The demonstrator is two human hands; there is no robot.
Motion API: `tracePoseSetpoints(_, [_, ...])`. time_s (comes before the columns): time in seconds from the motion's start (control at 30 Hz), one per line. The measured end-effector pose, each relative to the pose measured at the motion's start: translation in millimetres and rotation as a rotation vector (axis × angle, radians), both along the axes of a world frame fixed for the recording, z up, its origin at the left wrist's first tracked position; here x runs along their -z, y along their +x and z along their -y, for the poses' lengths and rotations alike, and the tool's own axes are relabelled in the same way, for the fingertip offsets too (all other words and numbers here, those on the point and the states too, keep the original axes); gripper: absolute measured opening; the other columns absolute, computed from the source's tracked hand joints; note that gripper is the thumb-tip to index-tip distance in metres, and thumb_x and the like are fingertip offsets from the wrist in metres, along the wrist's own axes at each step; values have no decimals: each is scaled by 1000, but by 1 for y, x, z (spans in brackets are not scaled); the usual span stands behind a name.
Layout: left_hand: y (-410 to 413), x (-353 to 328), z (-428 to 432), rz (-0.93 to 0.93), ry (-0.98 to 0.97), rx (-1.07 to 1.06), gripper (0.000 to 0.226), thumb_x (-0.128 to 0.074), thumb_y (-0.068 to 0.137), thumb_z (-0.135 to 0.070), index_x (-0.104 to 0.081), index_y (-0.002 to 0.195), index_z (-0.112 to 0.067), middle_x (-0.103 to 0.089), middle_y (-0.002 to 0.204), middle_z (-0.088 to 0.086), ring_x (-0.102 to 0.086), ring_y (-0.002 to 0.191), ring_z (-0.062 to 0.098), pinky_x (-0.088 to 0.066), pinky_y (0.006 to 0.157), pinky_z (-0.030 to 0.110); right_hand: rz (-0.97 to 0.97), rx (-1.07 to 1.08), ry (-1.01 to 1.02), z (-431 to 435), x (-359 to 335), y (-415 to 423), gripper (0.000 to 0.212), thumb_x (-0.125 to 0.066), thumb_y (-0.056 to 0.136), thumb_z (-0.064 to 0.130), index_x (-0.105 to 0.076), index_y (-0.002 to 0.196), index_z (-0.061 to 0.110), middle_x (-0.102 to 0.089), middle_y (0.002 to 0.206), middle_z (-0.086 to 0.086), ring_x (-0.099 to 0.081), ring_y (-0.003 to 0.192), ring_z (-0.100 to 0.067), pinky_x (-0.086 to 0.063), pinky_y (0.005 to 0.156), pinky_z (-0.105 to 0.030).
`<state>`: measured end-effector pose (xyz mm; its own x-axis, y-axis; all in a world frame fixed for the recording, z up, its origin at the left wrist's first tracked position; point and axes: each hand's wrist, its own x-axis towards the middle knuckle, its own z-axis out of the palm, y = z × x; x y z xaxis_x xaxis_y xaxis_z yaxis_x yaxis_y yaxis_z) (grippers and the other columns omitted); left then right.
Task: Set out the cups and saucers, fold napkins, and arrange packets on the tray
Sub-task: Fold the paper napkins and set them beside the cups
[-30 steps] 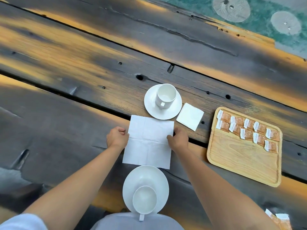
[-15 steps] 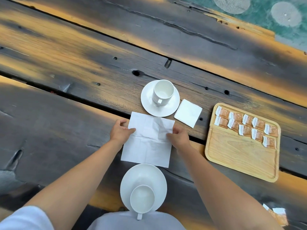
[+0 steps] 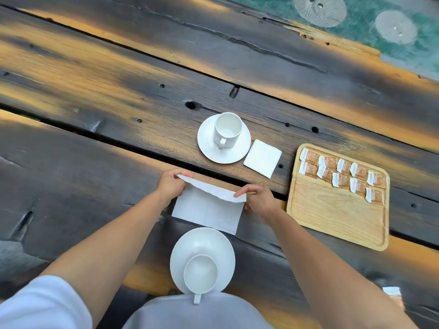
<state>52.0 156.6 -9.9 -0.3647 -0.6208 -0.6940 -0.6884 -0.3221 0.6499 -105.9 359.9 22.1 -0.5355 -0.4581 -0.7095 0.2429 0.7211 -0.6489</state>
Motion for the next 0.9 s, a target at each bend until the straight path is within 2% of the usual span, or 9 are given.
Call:
tracePoseSetpoints(0.13, [18,-2,-5,-4,-20,84,41,-45,86,12,-75,82,-15,-69,87,7,-55,67,15,-48,62,29,24,-69,-14,-11,1,8,54,-37,82,-16,-76,66,17,-69,84,-13,-45,63,-22,-38,49,-21])
tracePoseSetpoints(0.27, [33,-4,-9,42,-46,130,47,-36,86,18,-74,93,-10,-70,92,7,-57,68,17,-48,56,21,84,-162,25,-20,1,18,49,-49,87,-16,-76,70,22,-62,60,13,-55,68,-16,-42,48,-16])
tracePoseSetpoints(0.4, [41,-5,-8,95,-97,147,52,-29,85,18,-72,93,-11,-70,94,9,-59,67,16,-46,53,19,58,-305,103,-25,0,22,46,-45,84,-19,-78,86,12,-66,77,2,-60,65,-9,-45,50,-9])
tracePoseSetpoints(0.53, [43,-2,-4,188,-208,122,44,-38,89,6,-72,96,-19,-69,96,3,-63,91,24,-52,79,30,-48,-388,145,-25,3,21,49,-46,85,-13,-77,82,24,-62,89,3,-55,77,-11,-42,55,-4])
tracePoseSetpoints(0.63, [39,2,-5,205,-296,238,26,-54,93,-8,-70,108,-21,-67,99,1,-60,103,24,-45,85,28,-190,-358,148,-19,9,22,43,-47,85,-6,-74,99,24,-64,114,-1,-60,98,-18,-49,79,-21])
tracePoseSetpoints(0.67, [36,3,-7,196,-315,287,25,-59,92,-12,-68,113,-21,-66,103,4,-58,104,24,-44,87,28,-245,-372,165,-16,11,22,39,-51,86,-1,-72,108,24,-63,118,-3,-59,100,-20,-47,81,-24])
tracePoseSetpoints(0.77, [30,7,-13,182,-357,402,36,-67,88,-18,-63,123,-24,-56,110,6,-56,106,23,-46,97,34,-357,-420,228,-7,18,25,37,-60,88,13,-63,123,25,-55,124,-1,-56,110,-22,-45,90,-27])
tracePoseSetpoints(0.83, [27,10,-15,214,-374,457,37,-66,89,-21,-60,125,-28,-52,112,4,-56,105,22,-48,97,39,-377,-439,256,-3,23,28,39,-64,88,18,-59,126,24,-51,126,-2,-52,117,-24,-46,99,-34])
tracePoseSetpoints(0.9, [25,11,-17,243,-391,492,36,-66,89,-22,-58,123,-32,-51,113,1,-55,105,23,-50,94,42,-400,-463,282,-1,26,31,37,-64,88,17,-57,123,23,-50,125,-4,-49,118,-25,-45,101,-38])
